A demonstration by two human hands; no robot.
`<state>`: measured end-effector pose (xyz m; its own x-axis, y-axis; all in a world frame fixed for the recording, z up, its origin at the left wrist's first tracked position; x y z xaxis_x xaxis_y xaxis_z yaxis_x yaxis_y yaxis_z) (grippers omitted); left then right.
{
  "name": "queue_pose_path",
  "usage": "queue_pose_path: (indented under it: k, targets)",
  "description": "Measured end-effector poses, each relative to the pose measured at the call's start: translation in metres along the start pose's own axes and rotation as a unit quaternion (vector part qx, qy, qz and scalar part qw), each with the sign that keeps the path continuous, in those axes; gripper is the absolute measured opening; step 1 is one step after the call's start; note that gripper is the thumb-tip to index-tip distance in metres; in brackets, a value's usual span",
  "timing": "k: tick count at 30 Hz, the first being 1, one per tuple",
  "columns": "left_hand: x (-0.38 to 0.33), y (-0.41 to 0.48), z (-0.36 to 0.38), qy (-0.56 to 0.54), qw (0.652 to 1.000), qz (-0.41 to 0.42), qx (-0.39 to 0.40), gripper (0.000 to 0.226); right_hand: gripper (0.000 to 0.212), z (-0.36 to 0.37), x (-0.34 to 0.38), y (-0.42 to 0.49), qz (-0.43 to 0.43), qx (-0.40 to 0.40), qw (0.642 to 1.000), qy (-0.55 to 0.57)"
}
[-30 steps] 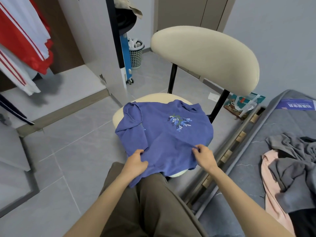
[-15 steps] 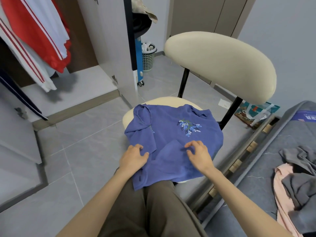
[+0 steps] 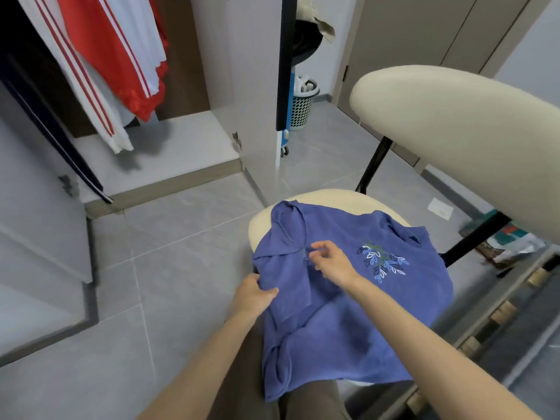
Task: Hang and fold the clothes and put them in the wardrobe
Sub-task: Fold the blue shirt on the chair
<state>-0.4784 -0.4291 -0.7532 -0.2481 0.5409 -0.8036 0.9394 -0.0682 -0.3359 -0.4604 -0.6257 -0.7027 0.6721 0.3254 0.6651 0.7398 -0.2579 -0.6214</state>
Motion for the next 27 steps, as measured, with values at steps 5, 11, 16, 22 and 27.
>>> queue_pose_path:
  k: [5, 11, 16, 22, 27]
  targets:
    - [-0.008, 0.015, -0.028, -0.037, 0.996, 0.067, -0.035, 0.029, 0.051, 0.018, 0.026, 0.037, 0.067, 0.021, 0.994, 0.085]
    - [-0.028, 0.029, -0.074, -0.054, 0.981, 0.149, -0.110, 0.032, 0.040, 0.030, 0.064, 0.052, -0.069, -0.092, 0.993, 0.034]
    - [-0.038, 0.043, -0.104, -0.014, 0.969, 0.168, -0.179, 0.034, 0.025, 0.000, 0.092, 0.039, -0.129, -0.165, 0.971, 0.111]
    - [-0.041, 0.040, -0.100, 0.101, 0.970, 0.145, -0.167, 0.045, 0.017, -0.033, 0.056, 0.005, -0.098, -0.212, 0.958, 0.165]
    - [-0.056, 0.026, -0.050, 0.103, 0.968, 0.212, -0.090, 0.034, 0.015, -0.015, -0.025, 0.009, 0.095, -0.087, 0.991, -0.033]
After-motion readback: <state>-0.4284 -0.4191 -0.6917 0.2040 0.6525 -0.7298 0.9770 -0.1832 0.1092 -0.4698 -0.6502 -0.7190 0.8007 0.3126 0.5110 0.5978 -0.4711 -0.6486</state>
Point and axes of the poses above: each hand's wrist, its own y-axis towards the middle knuckle, its own z-axis out of the palm, x = y × z, the point moved 5 cm from there along y, towards the middle knuckle, and after that the axes turned 15 degrees about z, right-handed, at the moved point
